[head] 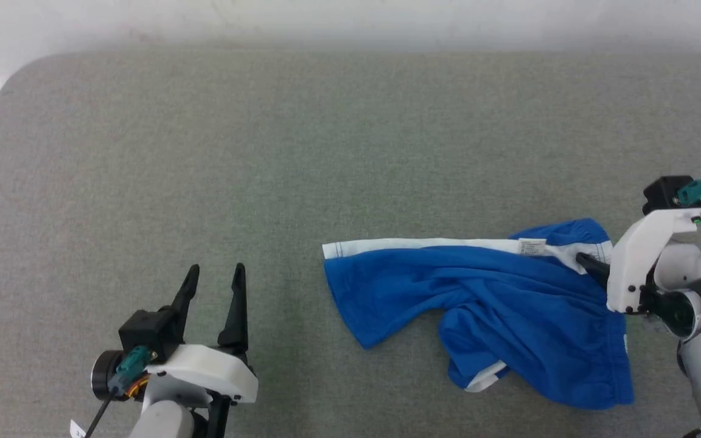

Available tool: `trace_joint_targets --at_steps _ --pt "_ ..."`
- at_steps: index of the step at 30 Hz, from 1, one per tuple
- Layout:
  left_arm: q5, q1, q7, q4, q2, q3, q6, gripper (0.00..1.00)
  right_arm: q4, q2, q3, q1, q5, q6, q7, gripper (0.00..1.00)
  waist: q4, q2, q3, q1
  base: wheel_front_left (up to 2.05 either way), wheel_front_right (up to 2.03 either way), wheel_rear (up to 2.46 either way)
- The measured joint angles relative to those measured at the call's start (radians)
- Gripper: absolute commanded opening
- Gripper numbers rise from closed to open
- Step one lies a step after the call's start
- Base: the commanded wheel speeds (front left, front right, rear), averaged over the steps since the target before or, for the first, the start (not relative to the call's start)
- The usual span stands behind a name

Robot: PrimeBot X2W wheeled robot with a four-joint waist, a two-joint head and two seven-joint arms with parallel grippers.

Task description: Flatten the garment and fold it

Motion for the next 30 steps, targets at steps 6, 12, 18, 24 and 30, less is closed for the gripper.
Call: trace_joint_targets --at_steps 6,12,18,24,30 --pt "0.003 -0.004 0.000 0.003 -0.007 0.012 -0.011 1.00 0.018 -0.006 0.027 -0.027 0.008 0.000 0.027 0.00 0.014 0.0000 0.031 0.0001 0.00 0.00 0.00" --pt "0.010 -0.006 0.000 0.035 -0.005 0.012 -0.034 1.00 0.005 -0.008 0.058 -0.030 0.007 0.000 -0.017 0.00 0.005 0.0000 0.020 0.0001 0.00 0.00 0.00" --pt "0.009 -0.117 0.108 0.085 -0.004 -0.051 -0.113 1.00 -0.003 -0.014 0.075 -0.030 0.018 0.000 -0.027 0.00 -0.008 -0.0001 -0.015 0.0000 0.00 0.00 0.00" --pt "-0.014 -0.307 0.295 0.240 -0.008 -0.138 -0.175 1.00 -0.020 -0.013 0.096 -0.029 0.030 0.000 -0.027 0.00 -0.031 -0.0001 -0.019 0.0000 0.00 0.00 0.00" --pt "-0.039 -0.445 0.434 0.422 -0.005 -0.252 -0.192 1.00 -0.033 -0.008 0.121 -0.030 0.039 0.000 -0.031 0.00 -0.057 -0.0001 0.003 0.0000 0.00 0.00 0.00"
